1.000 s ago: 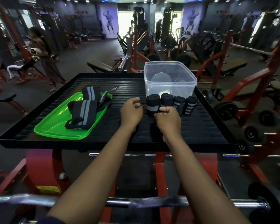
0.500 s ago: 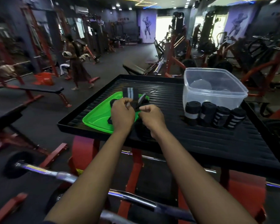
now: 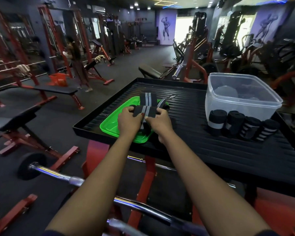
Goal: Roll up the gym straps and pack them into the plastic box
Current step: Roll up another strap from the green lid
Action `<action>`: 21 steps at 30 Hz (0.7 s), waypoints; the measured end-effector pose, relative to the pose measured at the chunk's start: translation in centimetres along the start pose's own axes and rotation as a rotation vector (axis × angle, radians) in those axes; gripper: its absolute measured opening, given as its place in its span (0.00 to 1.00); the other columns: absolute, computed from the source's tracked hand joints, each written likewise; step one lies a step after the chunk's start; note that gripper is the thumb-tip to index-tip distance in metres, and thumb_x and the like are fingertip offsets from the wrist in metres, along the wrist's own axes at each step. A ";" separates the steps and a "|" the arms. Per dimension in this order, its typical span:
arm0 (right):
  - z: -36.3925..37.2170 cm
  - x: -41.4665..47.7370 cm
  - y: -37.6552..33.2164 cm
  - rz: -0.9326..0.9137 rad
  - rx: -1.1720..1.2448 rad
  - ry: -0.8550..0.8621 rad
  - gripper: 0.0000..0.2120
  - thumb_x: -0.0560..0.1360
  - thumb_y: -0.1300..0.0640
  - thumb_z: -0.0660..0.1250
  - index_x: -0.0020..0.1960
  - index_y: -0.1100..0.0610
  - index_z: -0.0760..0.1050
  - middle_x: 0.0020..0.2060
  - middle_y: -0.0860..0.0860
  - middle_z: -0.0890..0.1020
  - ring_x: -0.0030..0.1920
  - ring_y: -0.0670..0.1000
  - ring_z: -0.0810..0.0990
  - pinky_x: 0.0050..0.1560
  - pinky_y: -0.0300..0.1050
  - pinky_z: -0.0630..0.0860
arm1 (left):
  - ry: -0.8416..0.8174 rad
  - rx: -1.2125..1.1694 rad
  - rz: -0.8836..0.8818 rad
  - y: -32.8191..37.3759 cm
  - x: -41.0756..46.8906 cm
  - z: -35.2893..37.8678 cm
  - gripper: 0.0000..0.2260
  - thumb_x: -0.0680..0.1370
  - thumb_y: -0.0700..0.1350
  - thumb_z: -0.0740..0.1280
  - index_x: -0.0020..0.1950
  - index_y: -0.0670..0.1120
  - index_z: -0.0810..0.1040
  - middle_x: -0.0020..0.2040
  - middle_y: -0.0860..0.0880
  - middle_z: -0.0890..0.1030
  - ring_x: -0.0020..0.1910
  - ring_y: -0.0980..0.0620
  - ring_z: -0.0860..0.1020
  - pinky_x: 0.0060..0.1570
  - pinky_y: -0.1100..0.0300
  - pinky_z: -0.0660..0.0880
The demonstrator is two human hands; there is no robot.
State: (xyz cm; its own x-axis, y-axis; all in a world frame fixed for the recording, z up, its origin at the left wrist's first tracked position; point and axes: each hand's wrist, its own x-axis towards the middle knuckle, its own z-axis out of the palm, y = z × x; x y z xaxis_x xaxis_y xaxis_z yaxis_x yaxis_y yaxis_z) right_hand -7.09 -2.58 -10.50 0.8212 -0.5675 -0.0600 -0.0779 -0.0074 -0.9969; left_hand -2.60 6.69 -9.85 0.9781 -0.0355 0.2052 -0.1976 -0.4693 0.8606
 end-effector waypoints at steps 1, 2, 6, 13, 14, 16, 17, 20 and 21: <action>0.0 0.1 0.0 0.011 0.062 0.003 0.35 0.64 0.54 0.76 0.68 0.56 0.68 0.53 0.53 0.83 0.52 0.52 0.83 0.56 0.54 0.80 | -0.013 -0.022 0.002 0.1 0.0 0.0 0.18 0.73 0.49 0.71 0.60 0.45 0.77 0.55 0.47 0.82 0.56 0.47 0.79 0.54 0.57 0.73; -0.2 0.0 -0.2 0.006 0.133 0.013 0.34 0.65 0.55 0.76 0.68 0.57 0.68 0.50 0.52 0.84 0.51 0.52 0.83 0.56 0.53 0.80 | -0.037 -0.060 0.005 0.1 0.1 0.1 0.15 0.73 0.52 0.70 0.57 0.46 0.79 0.52 0.48 0.83 0.53 0.47 0.80 0.52 0.56 0.75; -1.3 -0.3 -1.2 -0.016 0.366 0.017 0.20 0.76 0.59 0.70 0.66 0.60 0.72 0.49 0.53 0.83 0.50 0.52 0.81 0.50 0.45 0.77 | -0.114 -0.299 0.012 0.8 -0.2 0.2 0.14 0.73 0.57 0.68 0.42 0.46 0.82 0.38 0.49 0.83 0.37 0.51 0.80 0.42 0.53 0.77; -4.0 -1.2 -2.6 -0.041 0.524 -0.012 0.23 0.77 0.67 0.65 0.71 0.60 0.67 0.48 0.56 0.82 0.42 0.50 0.82 0.47 0.47 0.80 | -0.410 -0.714 -0.051 3.6 -1.1 0.1 0.05 0.77 0.41 0.67 0.51 0.43 0.80 0.42 0.46 0.83 0.37 0.52 0.80 0.42 0.59 0.78; -4.5 -1.4 -2.8 -0.065 0.516 -0.009 0.25 0.76 0.69 0.63 0.72 0.59 0.65 0.47 0.54 0.82 0.41 0.49 0.81 0.45 0.45 0.80 | -0.428 -0.752 -0.075 3.7 -1.2 0.2 0.04 0.77 0.41 0.67 0.50 0.44 0.80 0.40 0.47 0.84 0.35 0.53 0.80 0.39 0.60 0.78; -5.6 -1.8 -2.8 -0.089 0.517 0.000 0.27 0.76 0.73 0.60 0.73 0.59 0.64 0.47 0.52 0.80 0.40 0.48 0.80 0.42 0.44 0.79 | -0.473 -0.824 -0.166 4.1 -1.6 0.5 0.05 0.78 0.44 0.66 0.48 0.44 0.79 0.36 0.48 0.84 0.30 0.53 0.81 0.30 0.62 0.78; -6.1 -2.0 -2.8 -0.097 0.529 -0.005 0.28 0.75 0.75 0.59 0.73 0.59 0.64 0.48 0.51 0.79 0.41 0.48 0.79 0.42 0.44 0.79 | -0.497 -0.827 -0.207 4.2 -1.8 0.8 0.07 0.78 0.47 0.65 0.48 0.44 0.79 0.35 0.47 0.83 0.28 0.53 0.80 0.25 0.63 0.76; -7.5 -2.6 -2.3 -0.129 0.592 -0.022 0.30 0.73 0.78 0.55 0.71 0.58 0.67 0.47 0.52 0.79 0.42 0.48 0.79 0.44 0.44 0.76 | -0.574 -0.808 -0.267 4.5 -2.7 1.8 0.13 0.79 0.54 0.61 0.48 0.46 0.79 0.35 0.48 0.83 0.28 0.53 0.80 0.25 0.66 0.73; -7.9 -2.7 -2.1 -0.132 0.582 -0.028 0.30 0.72 0.78 0.54 0.69 0.56 0.68 0.48 0.52 0.79 0.43 0.48 0.79 0.44 0.44 0.76 | -0.579 -0.819 -0.276 4.5 -3.0 2.2 0.13 0.79 0.54 0.61 0.49 0.46 0.79 0.37 0.48 0.84 0.31 0.53 0.82 0.28 0.64 0.76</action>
State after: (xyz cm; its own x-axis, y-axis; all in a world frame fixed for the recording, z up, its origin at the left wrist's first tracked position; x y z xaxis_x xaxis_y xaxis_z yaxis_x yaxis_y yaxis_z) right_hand -13.63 -7.48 -7.84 0.8182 -0.5703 0.0727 0.3418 0.3808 -0.8592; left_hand -6.23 2.70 -7.61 0.8349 -0.5380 -0.1161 0.2657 0.2092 0.9411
